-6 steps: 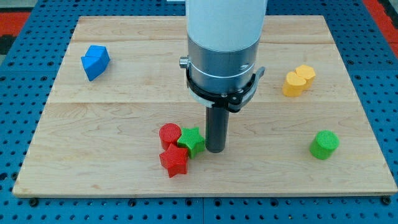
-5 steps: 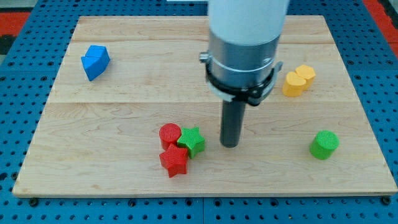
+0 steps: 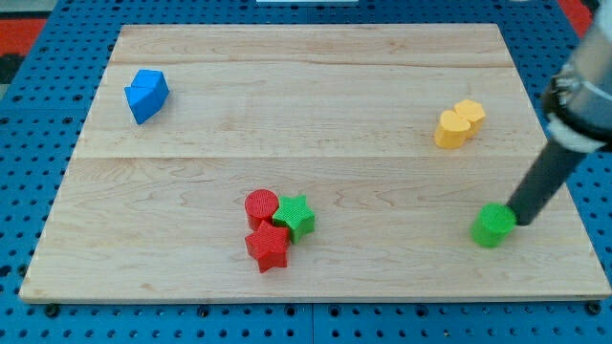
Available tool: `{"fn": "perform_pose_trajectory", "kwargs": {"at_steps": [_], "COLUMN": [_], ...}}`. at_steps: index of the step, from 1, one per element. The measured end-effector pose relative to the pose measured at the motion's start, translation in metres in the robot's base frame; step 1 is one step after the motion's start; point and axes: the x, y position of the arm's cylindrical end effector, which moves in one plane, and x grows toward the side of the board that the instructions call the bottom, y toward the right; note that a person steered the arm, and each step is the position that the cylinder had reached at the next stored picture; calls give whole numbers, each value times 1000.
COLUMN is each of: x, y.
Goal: Move the green circle to the group of blocks
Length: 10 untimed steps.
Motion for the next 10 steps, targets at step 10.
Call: {"fn": "perform_pose_trajectory", "kwargs": {"at_steps": [10], "x": [51], "y": [-148]}}
